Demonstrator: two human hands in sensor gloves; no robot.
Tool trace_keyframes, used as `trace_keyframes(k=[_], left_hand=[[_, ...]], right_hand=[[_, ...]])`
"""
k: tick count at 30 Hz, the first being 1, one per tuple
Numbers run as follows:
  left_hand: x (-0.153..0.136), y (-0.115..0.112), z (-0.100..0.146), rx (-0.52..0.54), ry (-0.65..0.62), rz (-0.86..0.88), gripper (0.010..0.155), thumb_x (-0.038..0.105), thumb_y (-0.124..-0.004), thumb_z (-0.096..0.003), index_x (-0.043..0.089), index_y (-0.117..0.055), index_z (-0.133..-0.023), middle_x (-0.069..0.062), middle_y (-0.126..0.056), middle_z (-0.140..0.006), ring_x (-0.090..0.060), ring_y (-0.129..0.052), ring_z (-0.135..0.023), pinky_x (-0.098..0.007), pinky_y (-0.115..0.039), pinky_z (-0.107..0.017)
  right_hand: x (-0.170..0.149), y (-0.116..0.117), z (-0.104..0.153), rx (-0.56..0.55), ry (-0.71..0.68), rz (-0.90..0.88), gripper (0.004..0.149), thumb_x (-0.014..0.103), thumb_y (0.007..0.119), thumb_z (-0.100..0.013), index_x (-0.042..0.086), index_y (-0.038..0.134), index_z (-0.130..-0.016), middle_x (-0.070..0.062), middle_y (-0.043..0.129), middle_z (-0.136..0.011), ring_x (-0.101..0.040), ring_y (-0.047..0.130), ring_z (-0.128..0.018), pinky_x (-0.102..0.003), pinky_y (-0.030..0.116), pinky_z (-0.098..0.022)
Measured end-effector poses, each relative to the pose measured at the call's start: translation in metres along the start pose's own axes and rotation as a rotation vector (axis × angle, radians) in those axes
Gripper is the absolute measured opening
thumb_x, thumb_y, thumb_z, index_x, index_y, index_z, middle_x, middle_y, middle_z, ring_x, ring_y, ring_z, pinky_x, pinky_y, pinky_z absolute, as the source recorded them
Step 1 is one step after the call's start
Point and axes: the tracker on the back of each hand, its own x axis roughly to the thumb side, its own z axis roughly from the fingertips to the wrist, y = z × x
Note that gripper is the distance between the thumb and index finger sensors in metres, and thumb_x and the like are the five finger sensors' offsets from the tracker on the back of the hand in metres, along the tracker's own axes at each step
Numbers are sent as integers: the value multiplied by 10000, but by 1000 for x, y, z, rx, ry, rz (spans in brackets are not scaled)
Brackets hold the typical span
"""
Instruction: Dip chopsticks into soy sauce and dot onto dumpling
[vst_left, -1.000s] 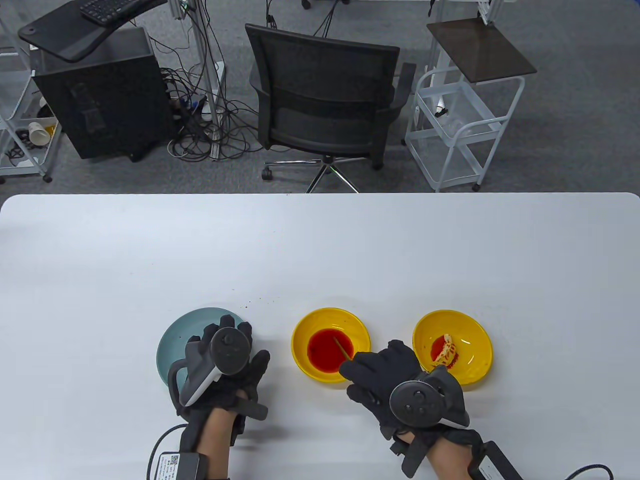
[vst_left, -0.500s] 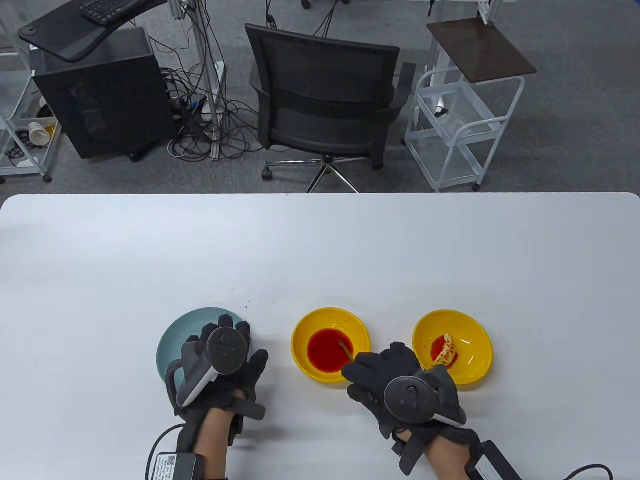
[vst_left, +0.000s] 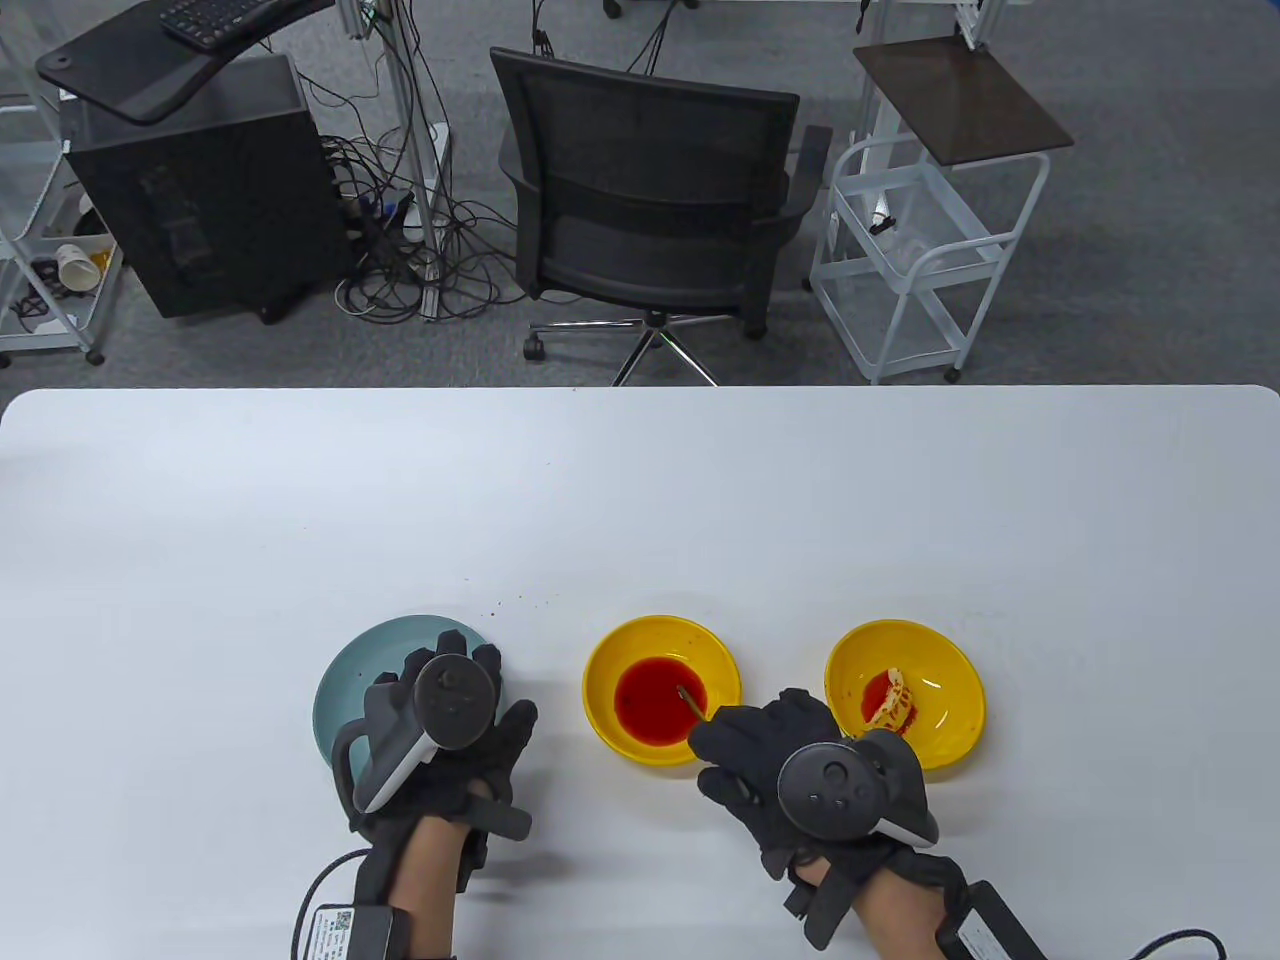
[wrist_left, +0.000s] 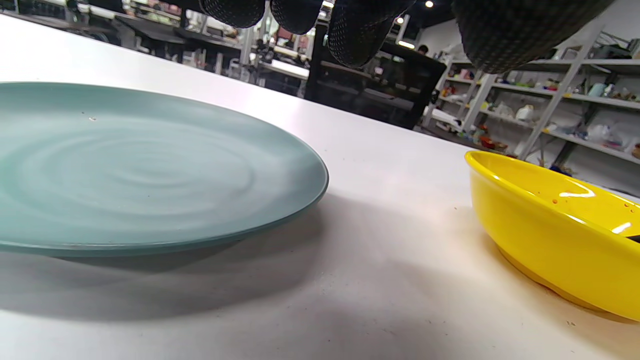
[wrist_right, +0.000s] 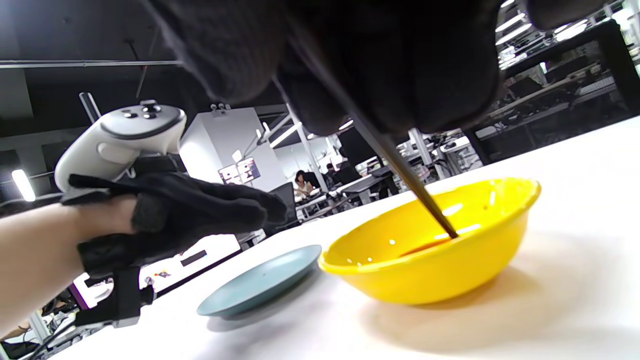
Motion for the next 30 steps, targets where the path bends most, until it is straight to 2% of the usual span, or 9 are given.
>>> trace_keyframes(k=[7, 10, 13, 20, 24, 30], left_hand=[[0, 0, 0, -3, 1, 2, 770, 629, -711, -481, 220, -555, -1115, -80, -372, -1199, -471, -451, -1089, -723, -337, -722], [-1, 1, 0, 2, 2, 2, 770, 629, -711, -481, 221, -555, -1115, -81, -370, -1200, -470, -451, -1090, -722, -337, -723], [-1, 1, 0, -2, 5, 3, 772, 630, -711, -480, 220, -554, -1115, -79, -370, -1200, -471, -450, -1090, -723, -337, -722], [0, 1, 0, -1, 0, 7, 771, 629, -711, -480, 219, -557, -1114, -81, -373, -1199, -468, -452, -1091, -722, -338, -723], [-1, 1, 0, -2, 2, 8, 772, 629, -711, -481, 218, -555, -1116, -81, -371, -1200, -472, -451, -1089, -723, -337, -722], [-1, 2, 0, -2, 4, 10, 771, 629, -710, -482, 219, -554, -1116, -81, -371, -1200, -472, -449, -1090, -723, -337, -722]], right_hand=[[-4, -5, 1, -13, -3, -42, 507, 430, 764, -424, 166, 829, -852, -128, 890, -873, -406, 922, -657, -752, 545, -658], [-7, -20, 5, -69, -1, -88, 508, 431, 765, -424, 165, 829, -852, -128, 897, -867, -406, 924, -653, -751, 546, -657], [-15, -45, 14, -159, 26, -138, 507, 430, 766, -424, 152, 838, -842, -139, 907, -852, -412, 929, -639, -751, 546, -659], [-42, -103, 45, -381, 184, -179, 507, 430, 758, -428, 87, 862, -787, -187, 942, -756, -427, 934, -541, -759, 547, -655], [-61, -122, 59, -451, 293, -131, 500, 432, 747, -429, 84, 871, -767, -186, 953, -726, -420, 936, -508, -758, 558, -648], [-79, -131, 71, -480, 472, -104, 497, 427, 751, -428, 84, 870, -768, -186, 951, -725, -420, 931, -505, -758, 557, -647]])
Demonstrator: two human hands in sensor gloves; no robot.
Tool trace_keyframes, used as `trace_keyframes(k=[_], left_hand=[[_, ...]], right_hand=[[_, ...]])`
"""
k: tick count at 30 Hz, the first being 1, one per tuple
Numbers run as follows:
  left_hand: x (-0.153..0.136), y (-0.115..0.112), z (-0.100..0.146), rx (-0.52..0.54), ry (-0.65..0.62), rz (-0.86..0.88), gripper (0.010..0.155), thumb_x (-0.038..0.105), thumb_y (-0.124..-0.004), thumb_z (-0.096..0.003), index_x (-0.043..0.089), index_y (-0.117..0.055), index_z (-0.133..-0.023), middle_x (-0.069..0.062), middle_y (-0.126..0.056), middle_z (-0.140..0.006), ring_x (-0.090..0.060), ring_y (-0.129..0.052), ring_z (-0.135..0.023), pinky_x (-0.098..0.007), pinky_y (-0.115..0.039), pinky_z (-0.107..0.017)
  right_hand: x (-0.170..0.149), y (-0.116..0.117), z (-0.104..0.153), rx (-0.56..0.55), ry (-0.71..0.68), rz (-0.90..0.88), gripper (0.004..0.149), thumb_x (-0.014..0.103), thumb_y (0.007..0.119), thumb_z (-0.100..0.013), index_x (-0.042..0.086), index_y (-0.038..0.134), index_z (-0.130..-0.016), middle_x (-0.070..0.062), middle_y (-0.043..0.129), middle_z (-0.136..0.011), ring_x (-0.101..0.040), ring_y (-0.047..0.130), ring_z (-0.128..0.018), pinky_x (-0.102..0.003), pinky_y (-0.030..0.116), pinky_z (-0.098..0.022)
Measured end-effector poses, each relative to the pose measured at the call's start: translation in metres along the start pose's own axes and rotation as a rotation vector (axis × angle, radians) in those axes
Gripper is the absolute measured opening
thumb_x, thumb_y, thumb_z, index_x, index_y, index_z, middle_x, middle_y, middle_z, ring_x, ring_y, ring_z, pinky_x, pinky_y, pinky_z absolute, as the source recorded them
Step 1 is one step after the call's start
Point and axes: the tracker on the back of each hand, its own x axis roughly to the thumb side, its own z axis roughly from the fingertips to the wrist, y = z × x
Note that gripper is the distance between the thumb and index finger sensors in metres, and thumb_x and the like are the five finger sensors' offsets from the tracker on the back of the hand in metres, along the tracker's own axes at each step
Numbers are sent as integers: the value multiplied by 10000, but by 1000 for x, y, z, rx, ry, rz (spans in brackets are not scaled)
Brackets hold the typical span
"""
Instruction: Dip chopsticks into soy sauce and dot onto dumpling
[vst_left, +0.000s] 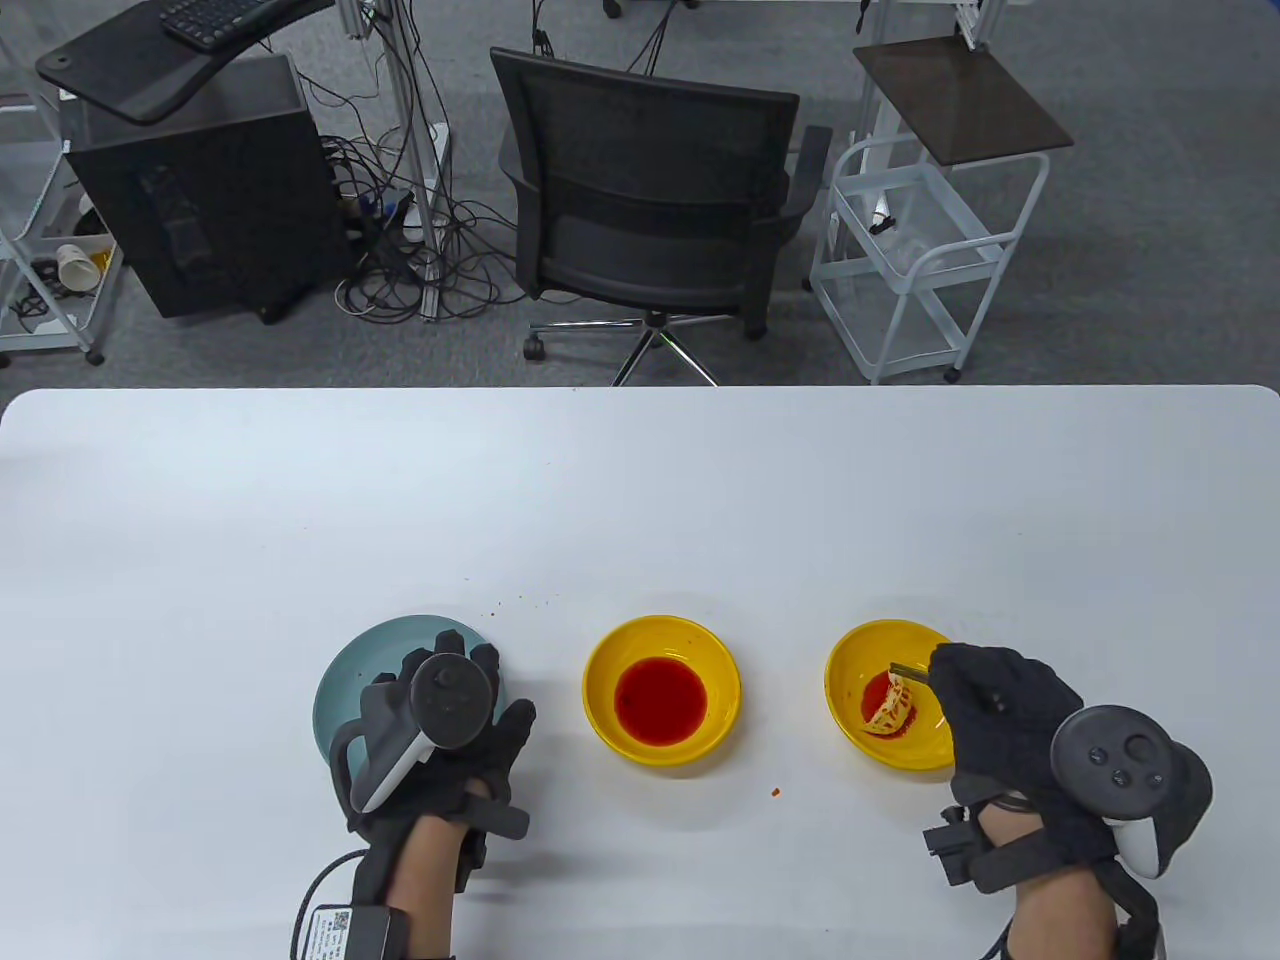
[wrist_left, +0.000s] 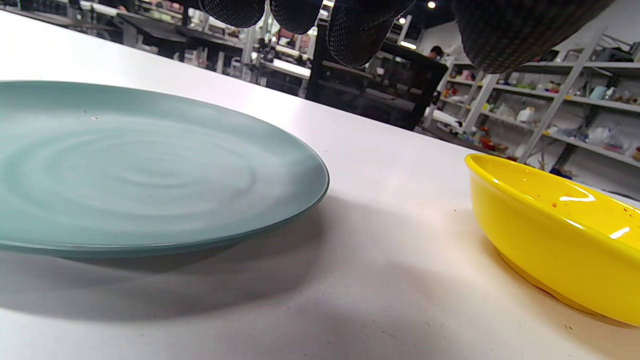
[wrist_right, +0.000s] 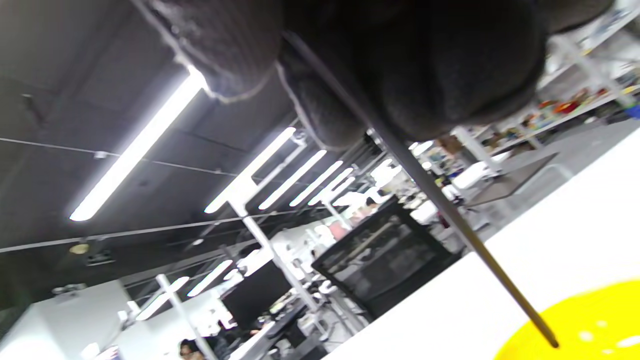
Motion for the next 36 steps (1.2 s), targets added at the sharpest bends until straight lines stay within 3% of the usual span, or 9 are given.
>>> trace_keyframes(k=[11, 26, 36], left_hand=[[0, 0, 0, -3, 2, 1, 770, 628, -711, -482, 219, -555, -1115, -82, -369, -1200, -472, -451, -1089, -723, -337, -722], [-1, 1, 0, -9, 7, 9, 772, 629, -711, -481, 219, -554, -1116, -81, -371, -1200, -473, -452, -1089, -723, -337, -723], [0, 0, 0, -15, 7, 5, 773, 630, -710, -481, 218, -553, -1116, -83, -369, -1201, -472, -451, -1090, -724, -336, -722]], right_hand=[[-9, 15, -6, 99, 69, 74, 504, 433, 754, -430, 99, 860, -793, -180, 936, -758, -415, 928, -535, -756, 552, -650], [-6, 6, -3, 141, 67, 23, 505, 449, 750, -433, 90, 884, -763, -180, 966, -702, -400, 948, -473, -748, 573, -638], [-7, 0, -3, 30, 65, 3, 507, 454, 764, -430, 99, 892, -768, -183, 979, -699, -395, 967, -460, -745, 590, -631]])
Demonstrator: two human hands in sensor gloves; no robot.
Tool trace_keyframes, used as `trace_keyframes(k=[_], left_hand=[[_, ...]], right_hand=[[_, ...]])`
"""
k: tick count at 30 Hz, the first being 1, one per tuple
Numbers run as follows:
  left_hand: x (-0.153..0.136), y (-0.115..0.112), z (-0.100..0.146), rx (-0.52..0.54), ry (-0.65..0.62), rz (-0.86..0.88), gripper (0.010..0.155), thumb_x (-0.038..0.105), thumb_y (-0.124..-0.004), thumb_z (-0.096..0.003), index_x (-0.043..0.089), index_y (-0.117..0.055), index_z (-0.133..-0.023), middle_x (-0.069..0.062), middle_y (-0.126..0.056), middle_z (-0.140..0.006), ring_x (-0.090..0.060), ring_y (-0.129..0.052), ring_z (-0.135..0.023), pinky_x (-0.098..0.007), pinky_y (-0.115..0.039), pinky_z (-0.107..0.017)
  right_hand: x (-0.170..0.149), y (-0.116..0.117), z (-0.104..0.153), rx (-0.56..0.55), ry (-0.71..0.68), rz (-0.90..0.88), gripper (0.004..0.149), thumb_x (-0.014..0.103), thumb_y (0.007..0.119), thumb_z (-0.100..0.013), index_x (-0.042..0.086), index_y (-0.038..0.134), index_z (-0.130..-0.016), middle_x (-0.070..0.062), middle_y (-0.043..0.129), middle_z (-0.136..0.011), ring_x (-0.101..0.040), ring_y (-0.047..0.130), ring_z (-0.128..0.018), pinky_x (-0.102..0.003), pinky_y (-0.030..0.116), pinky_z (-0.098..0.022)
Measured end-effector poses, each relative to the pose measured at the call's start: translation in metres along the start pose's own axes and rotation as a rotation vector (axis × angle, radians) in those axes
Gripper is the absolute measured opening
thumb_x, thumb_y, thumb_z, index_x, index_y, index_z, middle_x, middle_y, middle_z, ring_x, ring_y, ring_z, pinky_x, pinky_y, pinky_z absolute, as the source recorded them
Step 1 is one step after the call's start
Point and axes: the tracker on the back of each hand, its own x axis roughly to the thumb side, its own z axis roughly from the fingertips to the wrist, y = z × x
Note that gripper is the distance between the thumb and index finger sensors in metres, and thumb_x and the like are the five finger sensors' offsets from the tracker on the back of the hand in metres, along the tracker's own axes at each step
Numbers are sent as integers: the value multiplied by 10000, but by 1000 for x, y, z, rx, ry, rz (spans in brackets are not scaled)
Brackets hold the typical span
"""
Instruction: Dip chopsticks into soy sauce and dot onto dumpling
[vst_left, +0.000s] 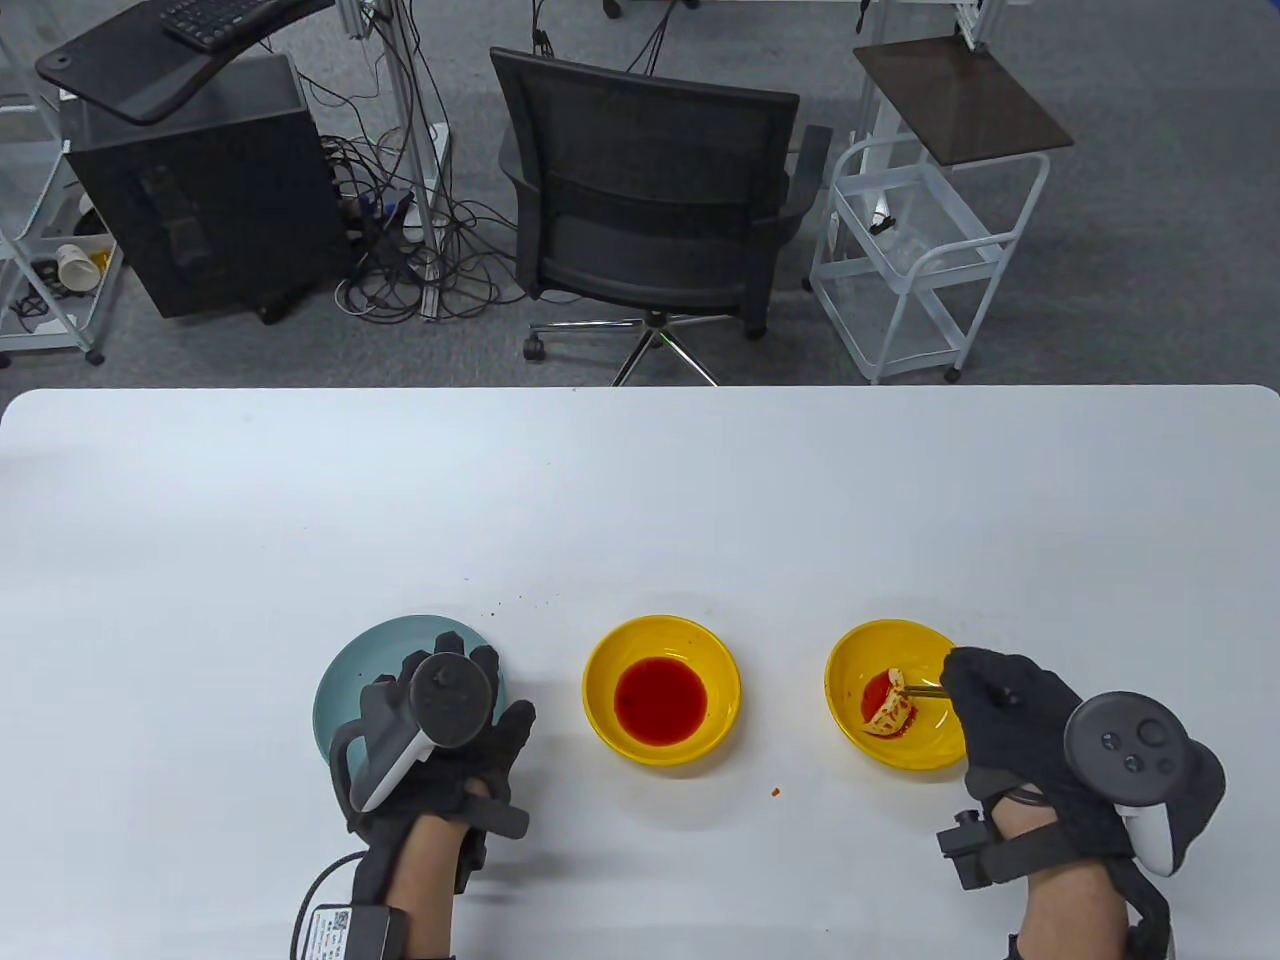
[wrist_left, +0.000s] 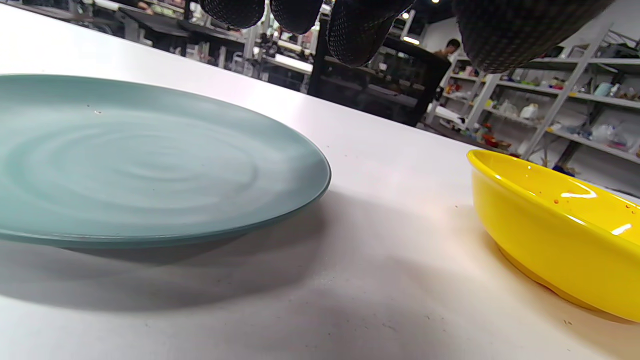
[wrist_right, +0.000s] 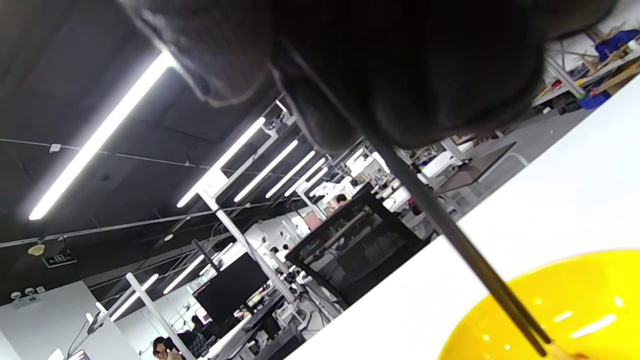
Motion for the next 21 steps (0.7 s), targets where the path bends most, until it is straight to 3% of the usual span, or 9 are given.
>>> trace_keyframes(k=[12, 21], left_hand=[[0, 0, 0, -2, 0, 1, 771, 630, -709, -481, 221, -554, -1115, -80, -369, -1201, -471, -453, -1090, -723, -337, -722], [2, 2, 2, 9, -19, 12, 772, 629, -710, -482, 217, -555, -1116, -84, -368, -1200, -473, -452, -1088, -723, -337, -722]], right_hand=[[7, 13, -1, 17, -11, 73, 509, 464, 771, -422, 103, 907, -755, -181, 1028, -646, -379, 1014, -404, -734, 635, -612], [14, 2, 5, -36, -92, -20, 504, 461, 757, -430, 96, 903, -746, -178, 1020, -634, -383, 996, -399, -736, 628, -612]])
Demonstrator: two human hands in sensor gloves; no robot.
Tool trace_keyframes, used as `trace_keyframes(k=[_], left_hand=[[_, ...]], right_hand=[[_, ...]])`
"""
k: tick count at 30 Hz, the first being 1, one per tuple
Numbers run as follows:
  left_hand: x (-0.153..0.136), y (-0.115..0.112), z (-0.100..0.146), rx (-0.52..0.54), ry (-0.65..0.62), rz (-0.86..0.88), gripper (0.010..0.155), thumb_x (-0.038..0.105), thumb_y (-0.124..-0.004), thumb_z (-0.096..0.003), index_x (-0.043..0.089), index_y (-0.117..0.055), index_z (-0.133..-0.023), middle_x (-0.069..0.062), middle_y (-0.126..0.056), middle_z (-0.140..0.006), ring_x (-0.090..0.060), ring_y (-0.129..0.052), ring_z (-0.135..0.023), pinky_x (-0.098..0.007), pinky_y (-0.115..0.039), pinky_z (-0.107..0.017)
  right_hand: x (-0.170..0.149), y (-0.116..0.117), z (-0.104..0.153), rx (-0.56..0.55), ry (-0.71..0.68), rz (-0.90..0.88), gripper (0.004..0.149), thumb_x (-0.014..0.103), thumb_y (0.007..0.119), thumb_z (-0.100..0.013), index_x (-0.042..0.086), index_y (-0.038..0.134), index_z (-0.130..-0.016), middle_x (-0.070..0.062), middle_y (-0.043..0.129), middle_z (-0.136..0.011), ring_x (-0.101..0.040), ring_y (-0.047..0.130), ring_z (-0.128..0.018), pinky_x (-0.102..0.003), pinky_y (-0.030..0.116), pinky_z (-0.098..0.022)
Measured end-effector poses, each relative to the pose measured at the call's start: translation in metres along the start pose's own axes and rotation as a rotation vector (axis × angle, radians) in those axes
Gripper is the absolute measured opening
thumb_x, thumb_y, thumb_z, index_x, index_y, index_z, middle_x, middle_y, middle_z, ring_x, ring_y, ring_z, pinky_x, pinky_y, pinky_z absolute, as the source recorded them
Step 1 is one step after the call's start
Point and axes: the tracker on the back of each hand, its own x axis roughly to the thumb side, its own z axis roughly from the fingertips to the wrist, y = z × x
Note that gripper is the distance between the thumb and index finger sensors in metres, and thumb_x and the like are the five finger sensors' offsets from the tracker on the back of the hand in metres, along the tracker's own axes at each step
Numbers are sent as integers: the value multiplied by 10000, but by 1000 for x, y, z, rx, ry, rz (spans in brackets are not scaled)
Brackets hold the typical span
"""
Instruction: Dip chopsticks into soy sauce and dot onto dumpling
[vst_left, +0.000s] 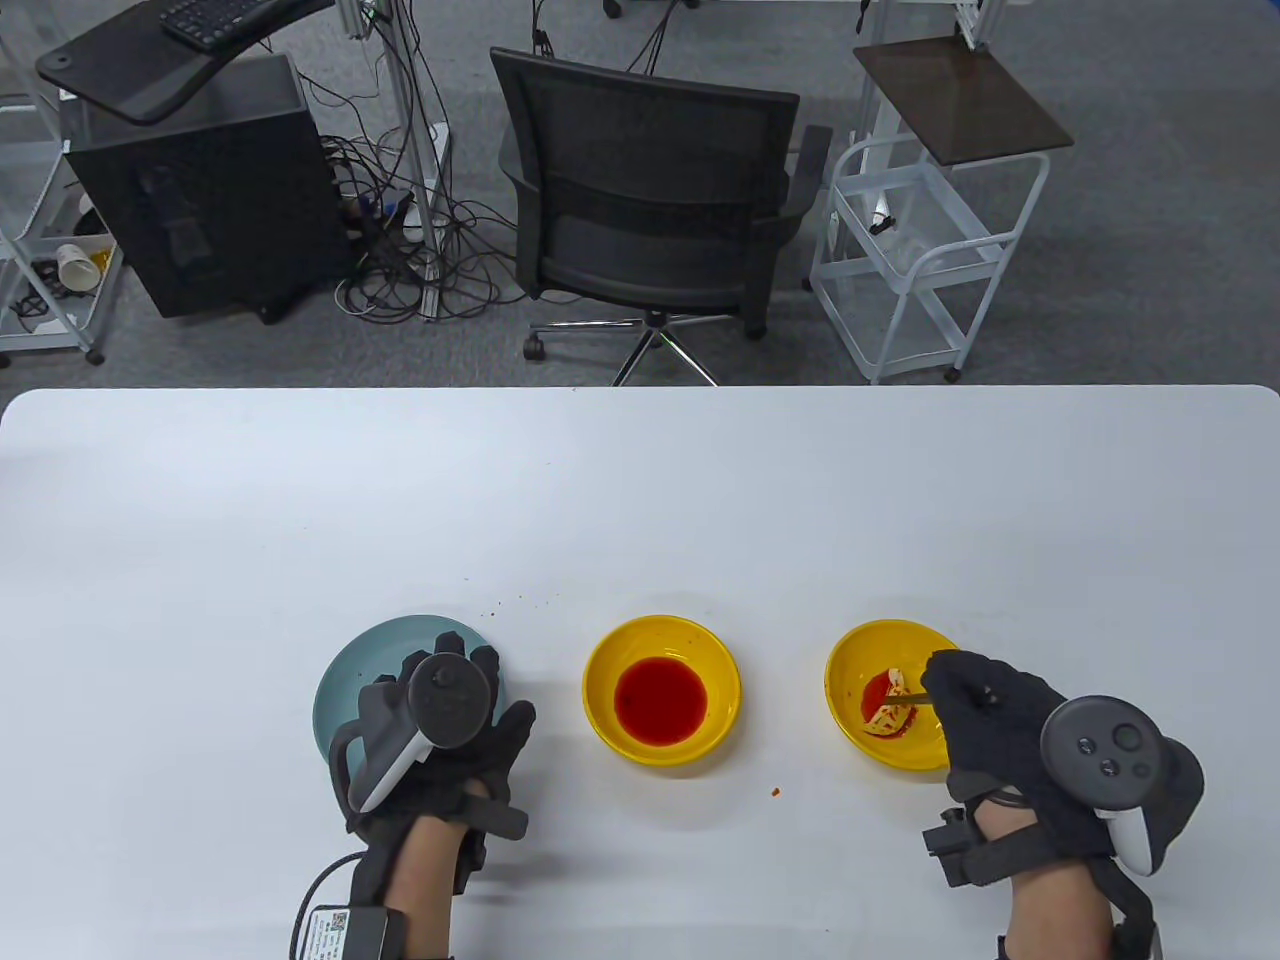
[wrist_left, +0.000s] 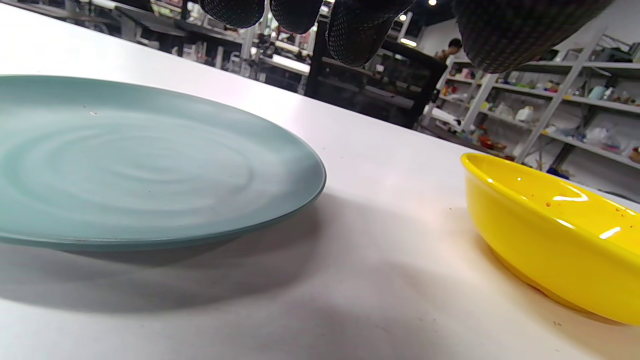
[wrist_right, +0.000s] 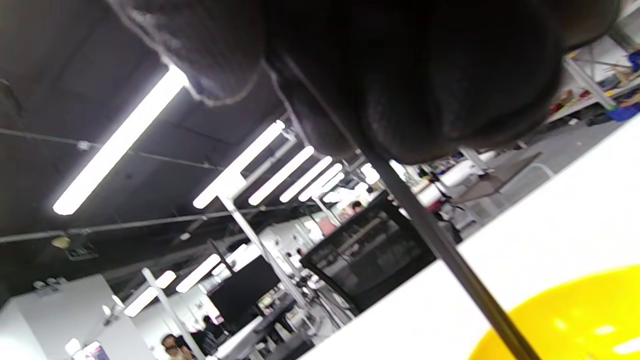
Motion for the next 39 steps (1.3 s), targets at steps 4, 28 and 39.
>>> trace_keyframes(k=[4, 28, 39], left_hand=[[10, 6, 7, 56, -54, 45, 764, 623, -714, -481, 205, -577, -1105, -88, -400, -1193, -471, -488, -1077, -719, -359, -721], [108, -50, 52, -679, -469, 1450, 664, 597, -695, -490, 147, -736, -977, -47, -800, -927, -308, -898, -781, -639, -605, -694], [102, -57, 47, -629, -418, 1541, 549, 542, -750, -488, 156, -820, -873, -16, -880, -782, -261, -946, -654, -639, -637, -677]], right_hand=[[14, -2, 5, -55, -169, -91, 495, 450, 759, -437, 127, 872, -795, -170, 985, -716, -401, 974, -489, -749, 590, -635], [119, 102, 64, 66, -794, -6, 597, 469, 703, -429, 297, 571, -985, -97, 871, -887, -410, 896, -677, -759, 519, -646], [123, 121, 69, 157, -801, 49, 678, 498, 619, -433, 277, 398, -1034, -101, 721, -997, -416, 827, -745, -766, 477, -657]])
